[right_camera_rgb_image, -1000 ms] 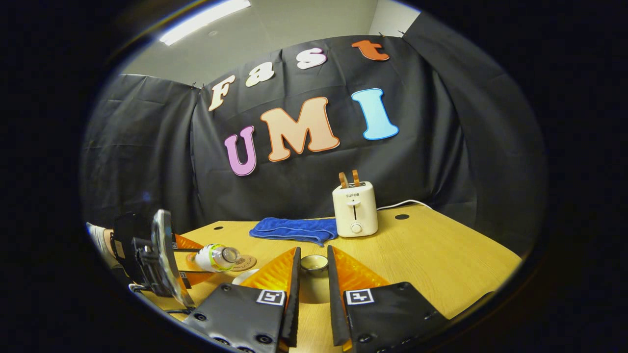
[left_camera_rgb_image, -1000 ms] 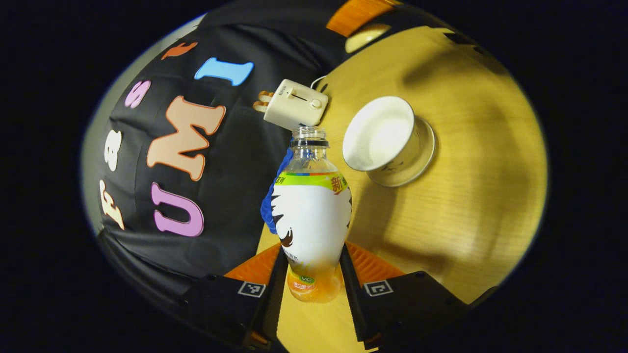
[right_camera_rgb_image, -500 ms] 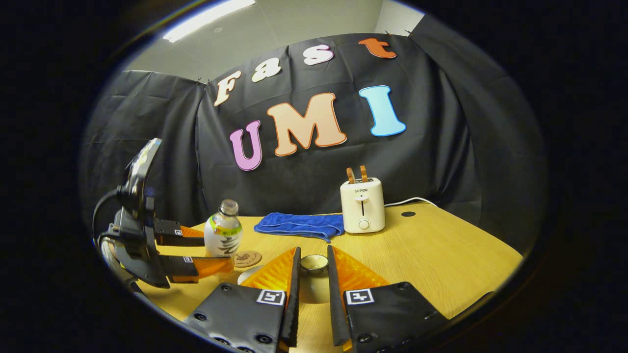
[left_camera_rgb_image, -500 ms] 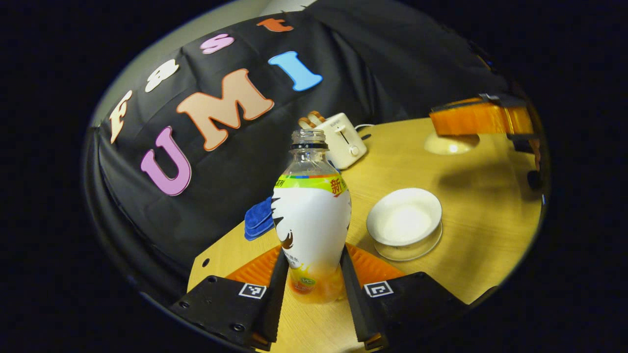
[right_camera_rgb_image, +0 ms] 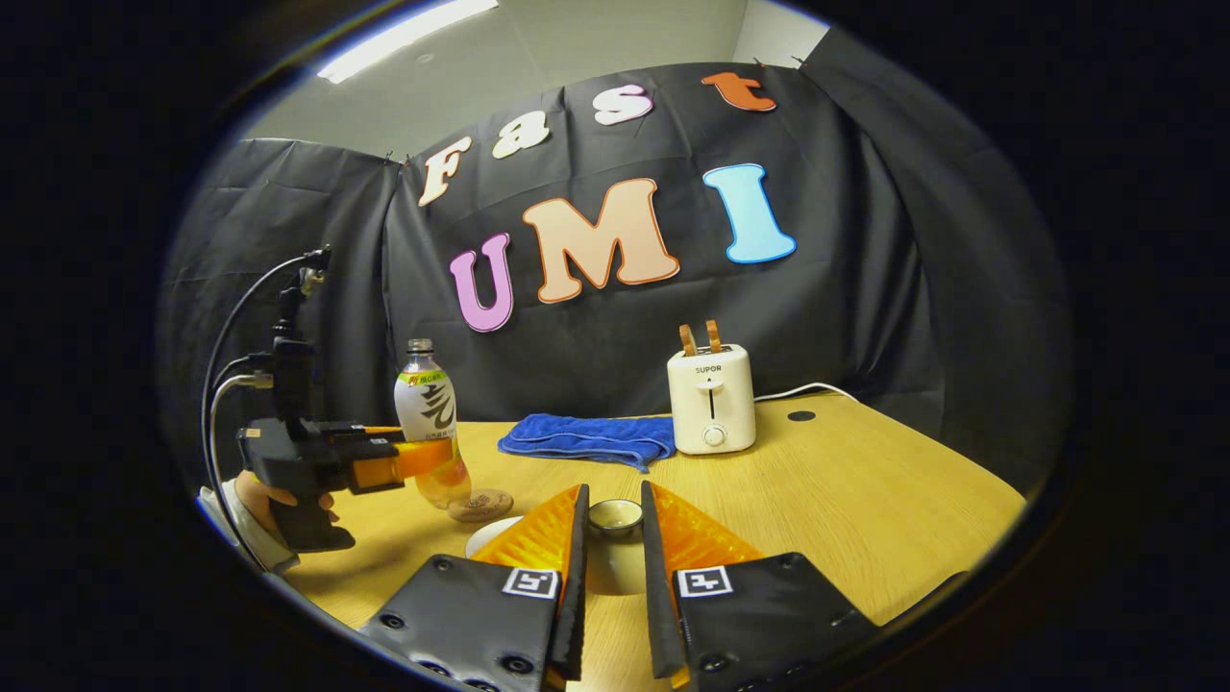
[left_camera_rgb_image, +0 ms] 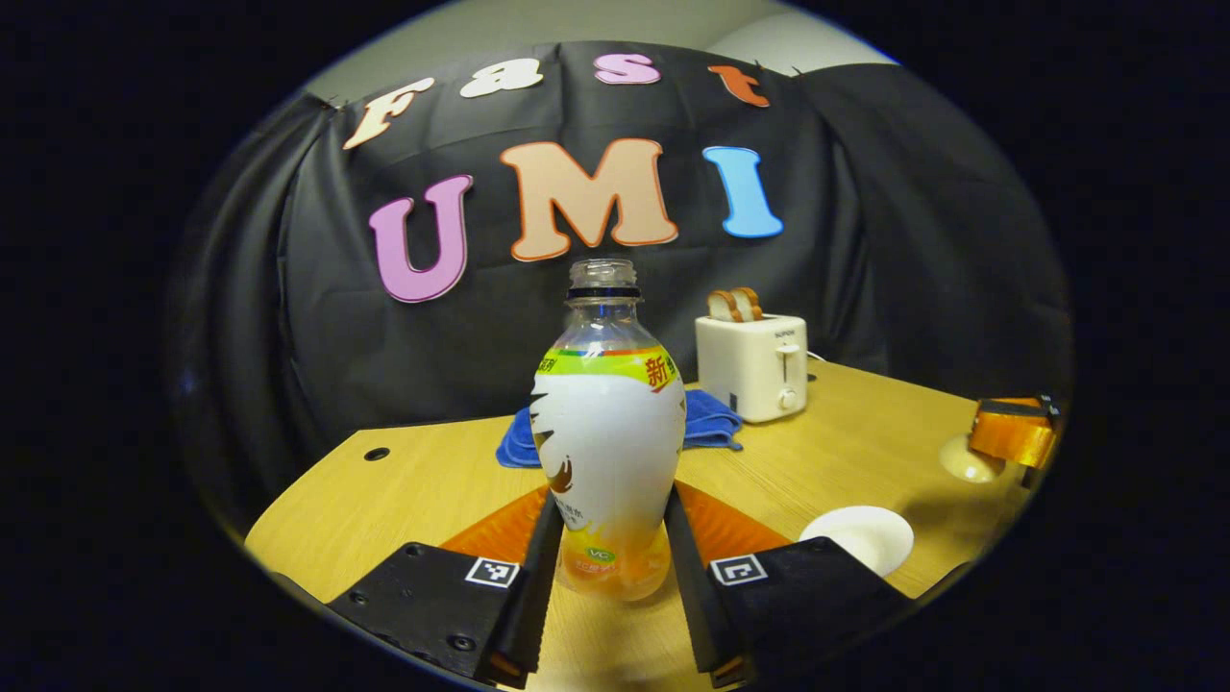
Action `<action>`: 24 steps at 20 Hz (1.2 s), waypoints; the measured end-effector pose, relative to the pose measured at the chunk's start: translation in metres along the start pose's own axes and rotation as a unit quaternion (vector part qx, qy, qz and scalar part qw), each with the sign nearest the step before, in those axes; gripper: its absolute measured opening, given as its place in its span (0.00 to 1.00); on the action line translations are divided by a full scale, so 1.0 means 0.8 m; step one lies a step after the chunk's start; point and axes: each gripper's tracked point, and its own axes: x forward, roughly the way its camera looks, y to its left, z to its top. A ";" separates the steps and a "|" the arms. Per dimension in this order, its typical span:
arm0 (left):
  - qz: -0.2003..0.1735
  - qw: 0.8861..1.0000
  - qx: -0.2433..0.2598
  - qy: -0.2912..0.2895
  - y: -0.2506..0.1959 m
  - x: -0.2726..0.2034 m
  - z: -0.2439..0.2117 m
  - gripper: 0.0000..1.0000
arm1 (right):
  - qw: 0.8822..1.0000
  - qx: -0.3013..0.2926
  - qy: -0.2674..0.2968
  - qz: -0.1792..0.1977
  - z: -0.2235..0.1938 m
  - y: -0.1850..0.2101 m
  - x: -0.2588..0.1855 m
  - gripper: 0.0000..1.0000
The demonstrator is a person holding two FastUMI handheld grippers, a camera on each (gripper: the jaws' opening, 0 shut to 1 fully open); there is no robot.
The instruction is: Open the teacup lid with one hand, grasp the water bottle and pour water into the teacup with the other hand; after pouring, place the water bottle on the coaster and then close the teacup lid.
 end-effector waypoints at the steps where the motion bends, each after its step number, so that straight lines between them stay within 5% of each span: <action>1: -0.002 1.000 -0.011 -0.002 -0.001 0.008 -0.001 0.57 | 1.000 0.000 0.001 0.001 -0.002 0.000 0.001 0.31; 6: 0.002 0.998 -0.060 -0.009 0.001 0.039 -0.020 0.57 | 1.000 0.001 0.011 0.002 -0.012 0.002 0.005 0.33; 14: 0.023 0.997 -0.068 0.000 0.012 0.052 -0.041 0.58 | 1.000 0.006 0.027 0.005 -0.029 0.003 0.013 0.33; 24: 0.027 0.998 -0.061 0.009 0.012 0.041 -0.052 0.73 | 0.999 -0.002 0.025 0.028 -0.031 0.035 0.010 0.33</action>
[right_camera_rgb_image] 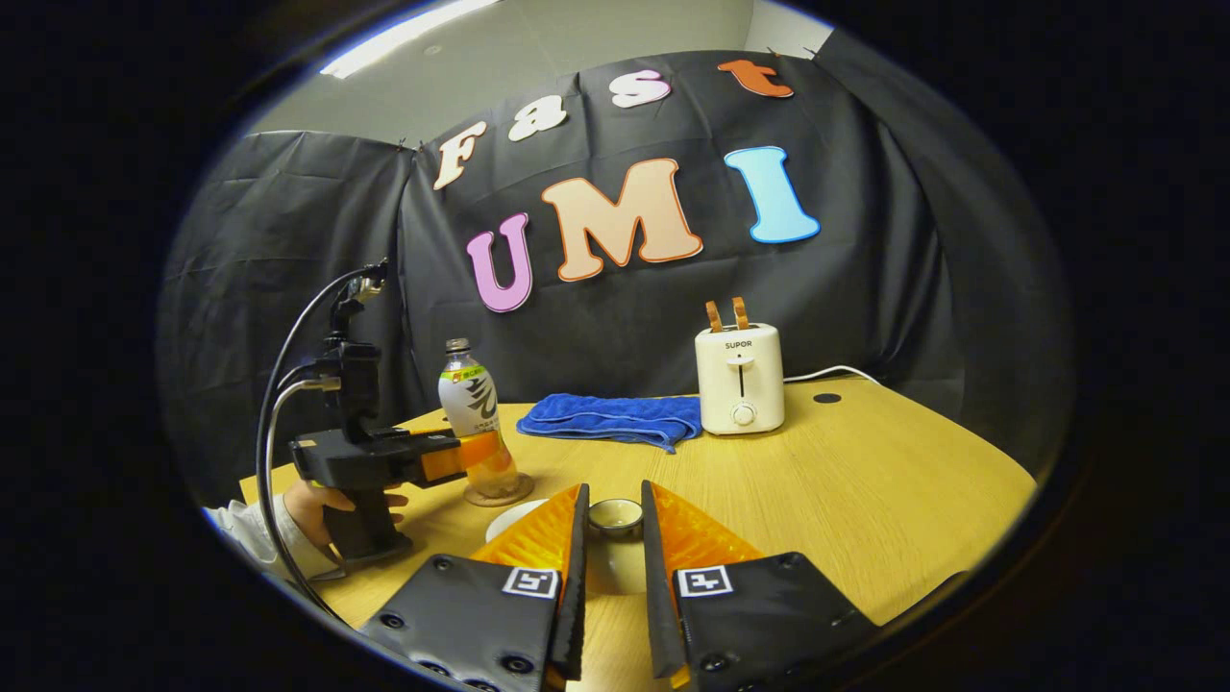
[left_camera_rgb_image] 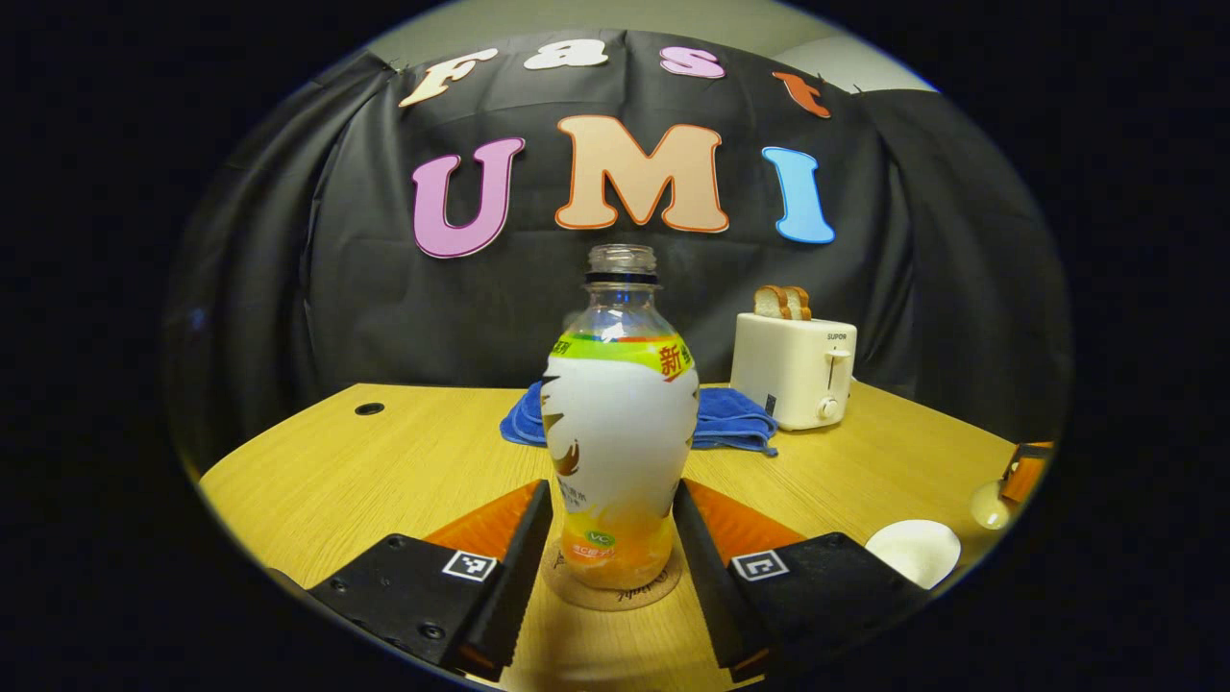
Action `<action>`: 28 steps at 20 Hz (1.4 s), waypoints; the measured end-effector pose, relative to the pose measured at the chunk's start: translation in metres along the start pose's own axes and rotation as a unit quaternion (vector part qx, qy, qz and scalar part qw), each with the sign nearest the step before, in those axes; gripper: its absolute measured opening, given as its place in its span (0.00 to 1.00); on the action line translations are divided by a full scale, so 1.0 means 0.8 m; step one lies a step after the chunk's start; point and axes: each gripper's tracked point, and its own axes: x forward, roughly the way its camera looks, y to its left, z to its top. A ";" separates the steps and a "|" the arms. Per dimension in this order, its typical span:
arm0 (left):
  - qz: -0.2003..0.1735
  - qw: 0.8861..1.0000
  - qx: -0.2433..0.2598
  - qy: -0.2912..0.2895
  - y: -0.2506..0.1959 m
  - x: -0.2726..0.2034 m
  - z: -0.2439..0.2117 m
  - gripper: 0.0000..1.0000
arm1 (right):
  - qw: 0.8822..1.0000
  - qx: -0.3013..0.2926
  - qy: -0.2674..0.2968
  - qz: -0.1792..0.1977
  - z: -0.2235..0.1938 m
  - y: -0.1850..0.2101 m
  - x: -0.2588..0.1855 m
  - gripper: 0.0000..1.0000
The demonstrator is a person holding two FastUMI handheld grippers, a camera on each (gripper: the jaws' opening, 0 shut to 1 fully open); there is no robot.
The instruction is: Open the teacup lid with one hand, grasp the water bottle and pour water into the teacup with the other hand; after pouring, place the water bottle on the coaster and then close the teacup lid.
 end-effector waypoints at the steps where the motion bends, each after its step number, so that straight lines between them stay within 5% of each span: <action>1: 0.002 1.000 0.000 0.002 0.001 -0.002 -0.001 0.76 | 1.000 0.002 -0.003 0.004 0.002 0.003 0.001 0.33; 3: 0.013 1.000 -0.001 0.002 0.006 -0.010 -0.003 0.85 | 1.000 0.003 -0.008 0.009 0.005 0.009 0.001 0.33; 4: 0.012 1.000 -0.002 0.000 0.005 -0.016 -0.002 0.98 | 1.000 0.003 -0.012 0.011 0.007 0.011 0.002 0.33; 13: 0.041 0.998 0.011 -0.055 0.022 -0.100 0.027 0.96 | 0.999 0.004 -0.010 0.043 -0.001 0.055 0.034 0.31; 28: 0.063 0.994 -0.002 -0.086 0.049 -0.178 0.018 0.96 | 0.999 -0.030 0.016 0.021 -0.037 0.067 0.069 0.30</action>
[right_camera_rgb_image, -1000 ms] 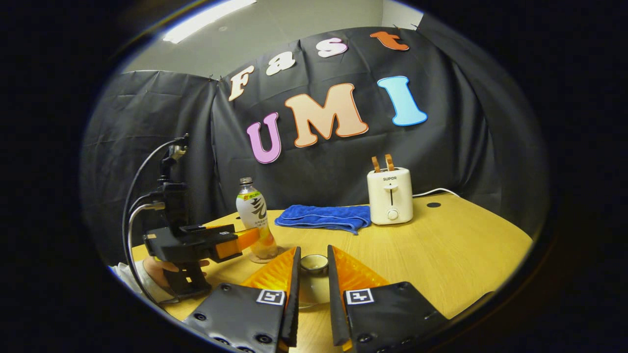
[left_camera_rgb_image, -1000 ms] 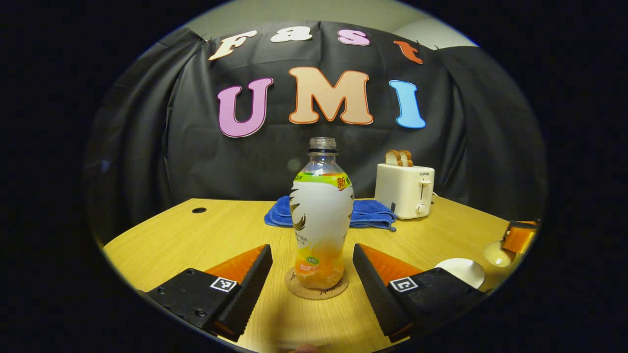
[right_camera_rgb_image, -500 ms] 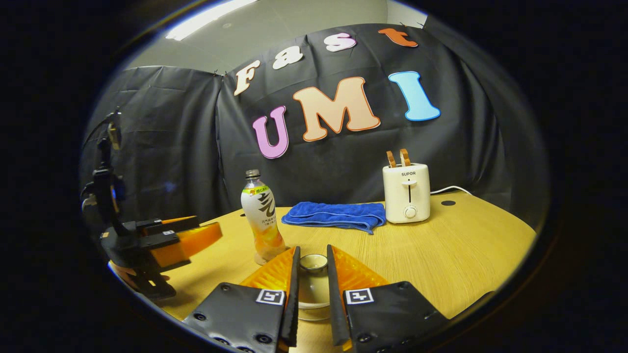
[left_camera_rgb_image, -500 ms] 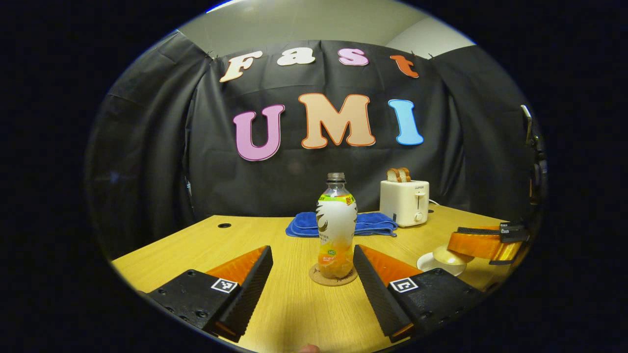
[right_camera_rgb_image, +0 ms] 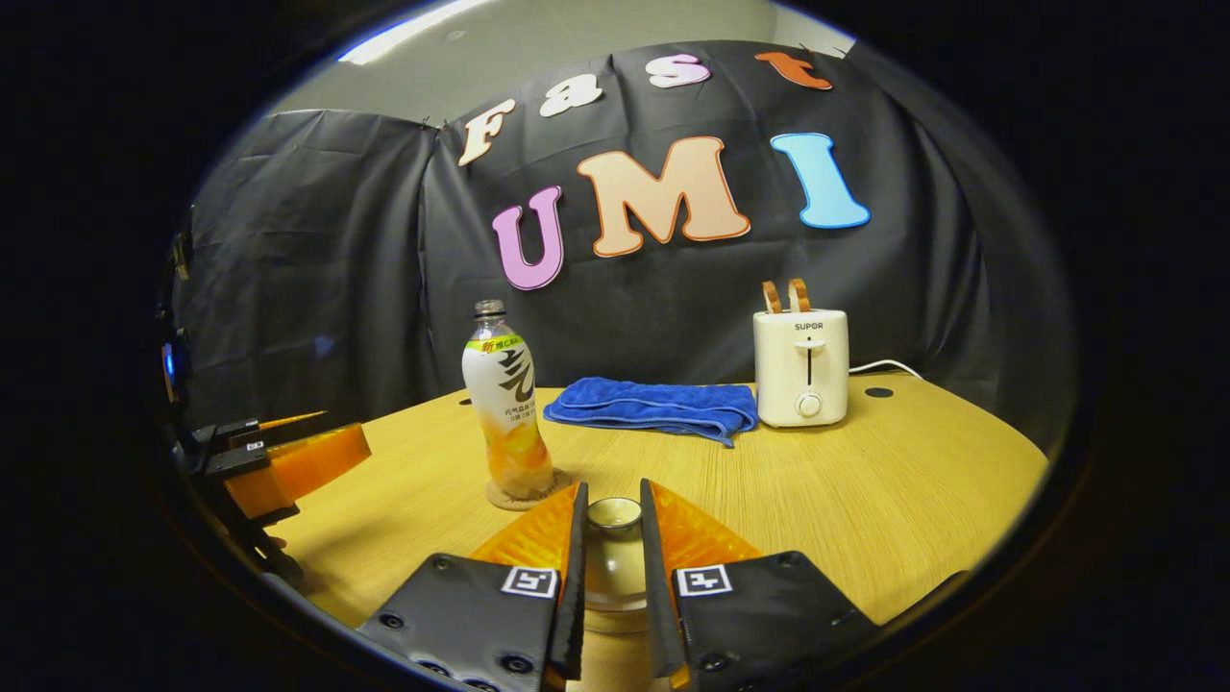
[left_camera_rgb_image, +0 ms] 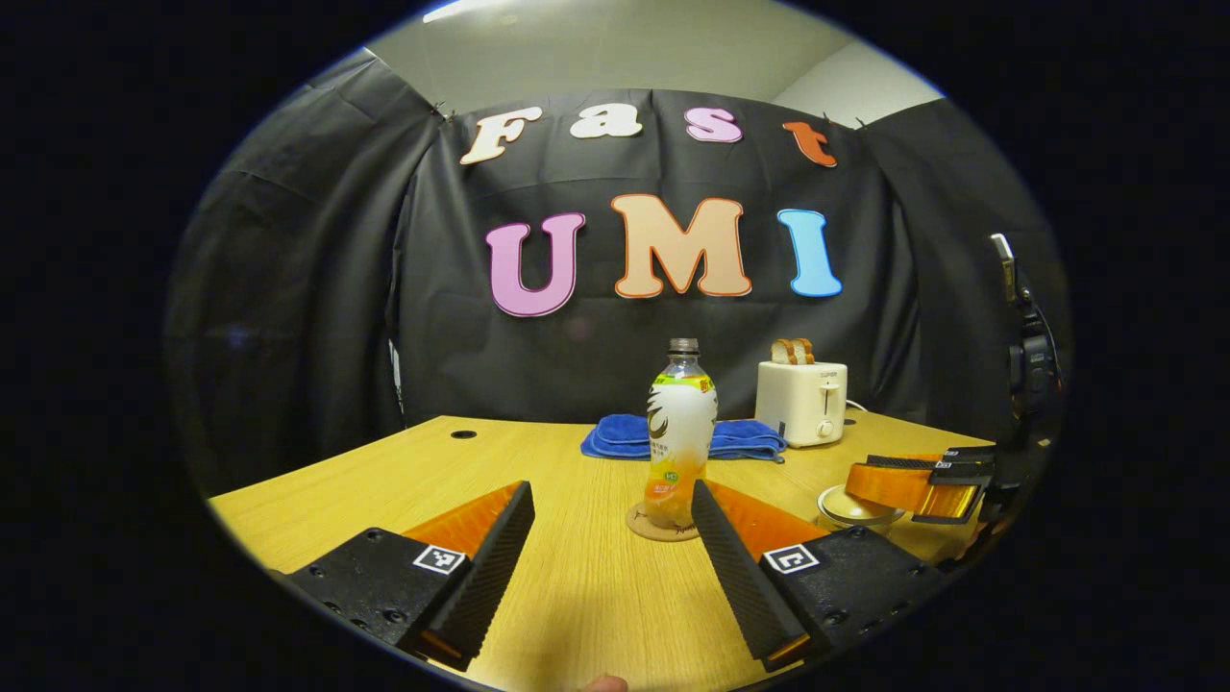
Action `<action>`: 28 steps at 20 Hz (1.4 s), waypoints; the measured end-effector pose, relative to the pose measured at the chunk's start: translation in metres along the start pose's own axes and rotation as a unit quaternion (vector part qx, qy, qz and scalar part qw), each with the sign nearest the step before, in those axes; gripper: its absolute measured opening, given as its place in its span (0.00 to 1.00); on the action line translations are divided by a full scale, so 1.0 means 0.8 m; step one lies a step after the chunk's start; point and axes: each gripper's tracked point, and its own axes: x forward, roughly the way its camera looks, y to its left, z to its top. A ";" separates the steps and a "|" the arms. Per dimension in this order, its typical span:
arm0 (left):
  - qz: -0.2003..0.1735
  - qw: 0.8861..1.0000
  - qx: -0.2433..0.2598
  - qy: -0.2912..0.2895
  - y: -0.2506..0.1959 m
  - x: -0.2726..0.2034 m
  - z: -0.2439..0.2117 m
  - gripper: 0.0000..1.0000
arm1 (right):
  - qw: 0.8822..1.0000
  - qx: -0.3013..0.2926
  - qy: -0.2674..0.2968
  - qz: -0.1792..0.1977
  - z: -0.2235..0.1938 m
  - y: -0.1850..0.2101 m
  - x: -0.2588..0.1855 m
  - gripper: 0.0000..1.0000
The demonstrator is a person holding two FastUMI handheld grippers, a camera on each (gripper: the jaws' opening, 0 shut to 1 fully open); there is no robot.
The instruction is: Open the teacup lid with one hand, grasp the water bottle and pour water into the teacup with the other hand; after pouring, place the water bottle on the coaster and then close the teacup lid.
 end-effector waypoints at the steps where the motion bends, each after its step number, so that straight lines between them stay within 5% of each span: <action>1: 0.000 1.000 -0.001 0.002 -0.001 -0.001 -0.003 0.96 | 1.000 -0.007 0.000 -0.003 -0.001 0.000 0.001 0.29; 9: -0.007 1.000 -0.008 0.006 -0.006 -0.006 -0.009 0.96 | 1.000 -0.012 0.000 -0.007 -0.002 0.001 -0.008 0.38; 13: -0.016 1.000 -0.003 0.002 -0.015 -0.013 -0.010 0.96 | 1.000 -0.017 -0.020 -0.016 0.010 -0.003 -0.029 0.93; 28: -0.038 0.999 0.022 0.002 -0.030 -0.054 -0.019 0.96 | 0.995 -0.024 -0.061 -0.076 0.010 -0.040 -0.113 0.94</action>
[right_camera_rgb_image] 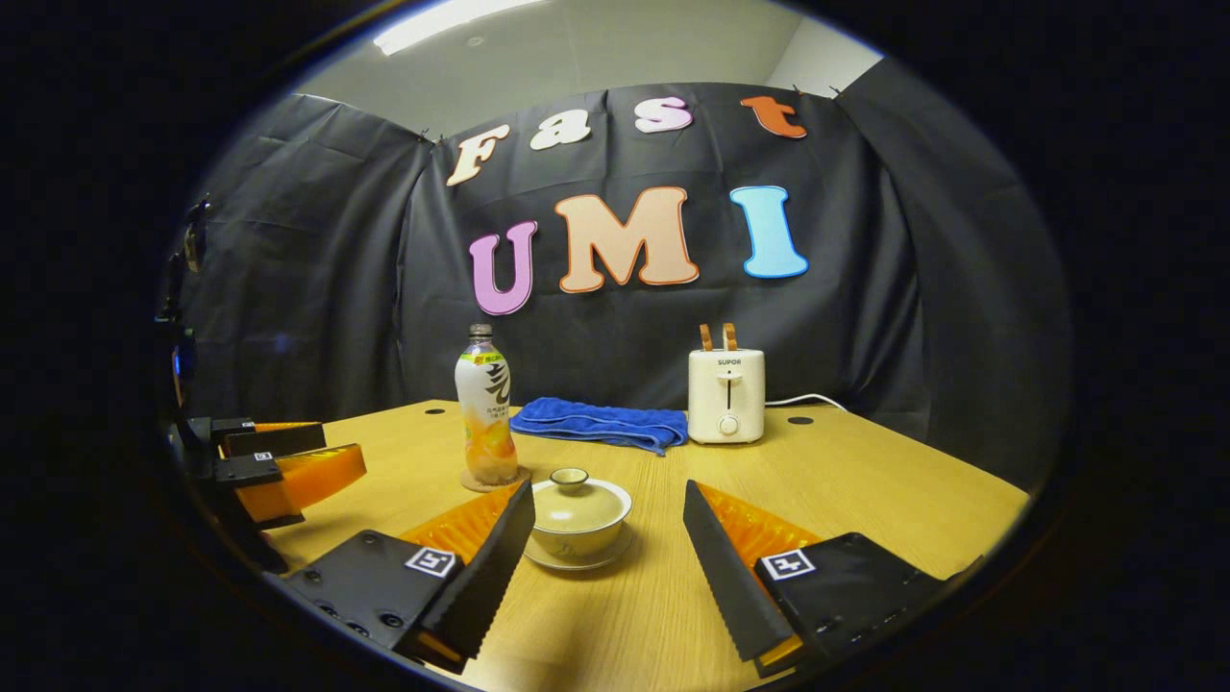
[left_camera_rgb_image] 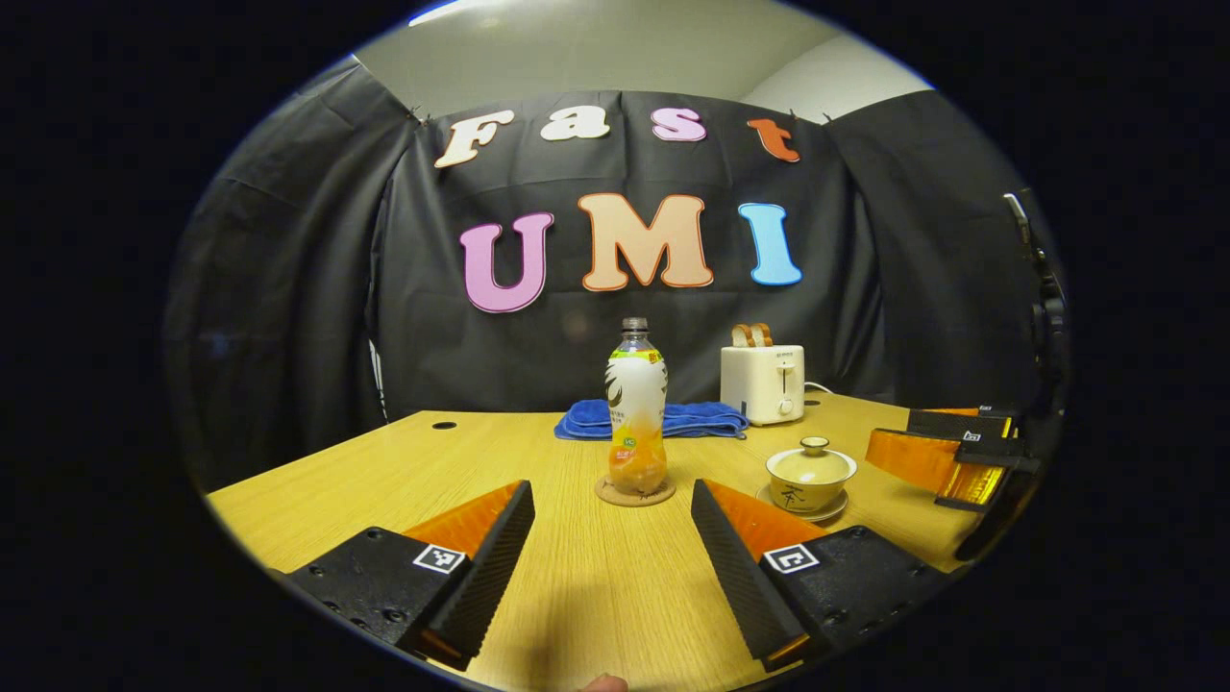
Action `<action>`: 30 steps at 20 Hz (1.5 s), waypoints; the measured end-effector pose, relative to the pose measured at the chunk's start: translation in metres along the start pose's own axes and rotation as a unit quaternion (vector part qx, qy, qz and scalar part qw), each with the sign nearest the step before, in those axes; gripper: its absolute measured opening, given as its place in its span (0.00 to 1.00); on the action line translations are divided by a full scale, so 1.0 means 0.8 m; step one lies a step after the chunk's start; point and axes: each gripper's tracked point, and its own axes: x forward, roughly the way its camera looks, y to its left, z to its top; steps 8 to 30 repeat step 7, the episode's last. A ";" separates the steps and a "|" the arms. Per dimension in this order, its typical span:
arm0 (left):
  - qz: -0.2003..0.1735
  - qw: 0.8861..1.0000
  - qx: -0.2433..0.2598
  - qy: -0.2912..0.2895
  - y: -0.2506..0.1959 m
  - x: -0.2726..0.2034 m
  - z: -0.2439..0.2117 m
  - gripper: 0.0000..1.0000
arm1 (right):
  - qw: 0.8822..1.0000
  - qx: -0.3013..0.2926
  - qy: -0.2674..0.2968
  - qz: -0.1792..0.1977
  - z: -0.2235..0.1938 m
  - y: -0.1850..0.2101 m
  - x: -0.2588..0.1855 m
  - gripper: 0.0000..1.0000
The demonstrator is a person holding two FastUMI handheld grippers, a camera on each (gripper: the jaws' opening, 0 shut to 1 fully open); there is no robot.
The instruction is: Open the teacup lid with one hand, grasp the water bottle and pour water into the teacup with the other hand; after pouring, place the water bottle on the coaster and then close the teacup lid.
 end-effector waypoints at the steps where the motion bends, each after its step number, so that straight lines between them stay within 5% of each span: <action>1: 0.003 1.000 0.000 -0.001 0.001 -0.001 0.000 0.96 | 1.000 0.000 0.001 0.001 -0.004 0.000 0.002 0.98; 7: 0.035 0.999 -0.008 -0.003 0.013 -0.004 0.001 0.96 | 1.000 -0.006 -0.013 -0.004 0.004 -0.001 -0.003 0.97; 30: 0.035 0.999 -0.008 -0.003 0.013 -0.004 0.001 0.96 | 1.000 -0.006 -0.013 -0.004 0.004 -0.001 -0.003 0.97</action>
